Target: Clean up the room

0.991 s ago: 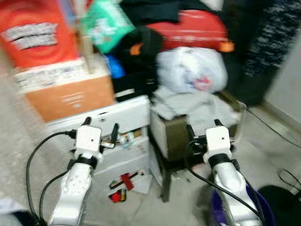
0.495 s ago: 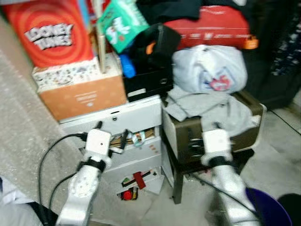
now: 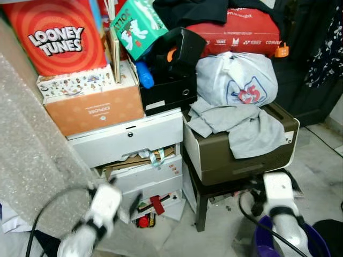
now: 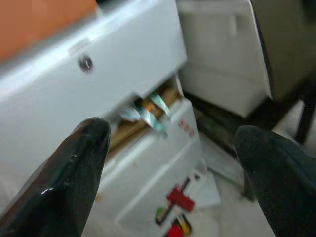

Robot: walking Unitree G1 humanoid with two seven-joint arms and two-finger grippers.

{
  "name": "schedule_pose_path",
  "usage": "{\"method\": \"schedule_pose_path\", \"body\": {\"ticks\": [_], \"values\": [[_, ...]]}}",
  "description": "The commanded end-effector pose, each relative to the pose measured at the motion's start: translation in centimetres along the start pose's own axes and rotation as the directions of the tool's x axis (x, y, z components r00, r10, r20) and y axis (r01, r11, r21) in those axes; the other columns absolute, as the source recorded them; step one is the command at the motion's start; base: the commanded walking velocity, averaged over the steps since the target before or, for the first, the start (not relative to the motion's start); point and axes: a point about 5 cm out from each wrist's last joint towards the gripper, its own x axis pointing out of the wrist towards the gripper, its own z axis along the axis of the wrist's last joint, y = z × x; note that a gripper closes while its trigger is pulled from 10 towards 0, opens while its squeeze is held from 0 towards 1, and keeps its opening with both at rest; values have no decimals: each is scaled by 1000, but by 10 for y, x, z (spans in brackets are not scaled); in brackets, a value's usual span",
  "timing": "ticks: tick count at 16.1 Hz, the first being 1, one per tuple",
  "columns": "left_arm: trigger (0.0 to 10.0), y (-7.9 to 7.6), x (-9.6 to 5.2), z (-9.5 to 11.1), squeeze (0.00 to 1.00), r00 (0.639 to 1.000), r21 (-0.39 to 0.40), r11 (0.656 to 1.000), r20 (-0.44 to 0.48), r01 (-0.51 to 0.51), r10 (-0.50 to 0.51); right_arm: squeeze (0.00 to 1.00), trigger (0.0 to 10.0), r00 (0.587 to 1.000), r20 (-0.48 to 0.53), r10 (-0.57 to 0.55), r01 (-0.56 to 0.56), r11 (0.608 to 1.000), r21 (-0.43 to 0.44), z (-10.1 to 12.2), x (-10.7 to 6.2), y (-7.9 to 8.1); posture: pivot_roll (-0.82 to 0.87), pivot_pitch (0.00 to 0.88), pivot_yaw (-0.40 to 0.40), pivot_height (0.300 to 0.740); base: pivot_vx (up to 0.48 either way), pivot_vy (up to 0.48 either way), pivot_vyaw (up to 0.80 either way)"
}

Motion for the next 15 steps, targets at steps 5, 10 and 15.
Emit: {"method": "schedule_pose_path", "body": {"ticks": [5,10,15], "values": [[10000,8,-3,15,0,995,21,998,70,-67,66,0,10000,999,32,0,0,1000,-4,7,6,2,-43,0,71,740,0,0,0],[10000,9,29,72,0,957,-79,985,234,-154,169,0,10000,963,246,108,-122,992,40,64,1,28,-63,0,66,740,0,0,91],[10000,1,40,84,0,953,-121,982,252,-142,169,0,10000,961,256,109,-129,990,63,74,3,29,-70,0,58,740,0,0,573]]}}
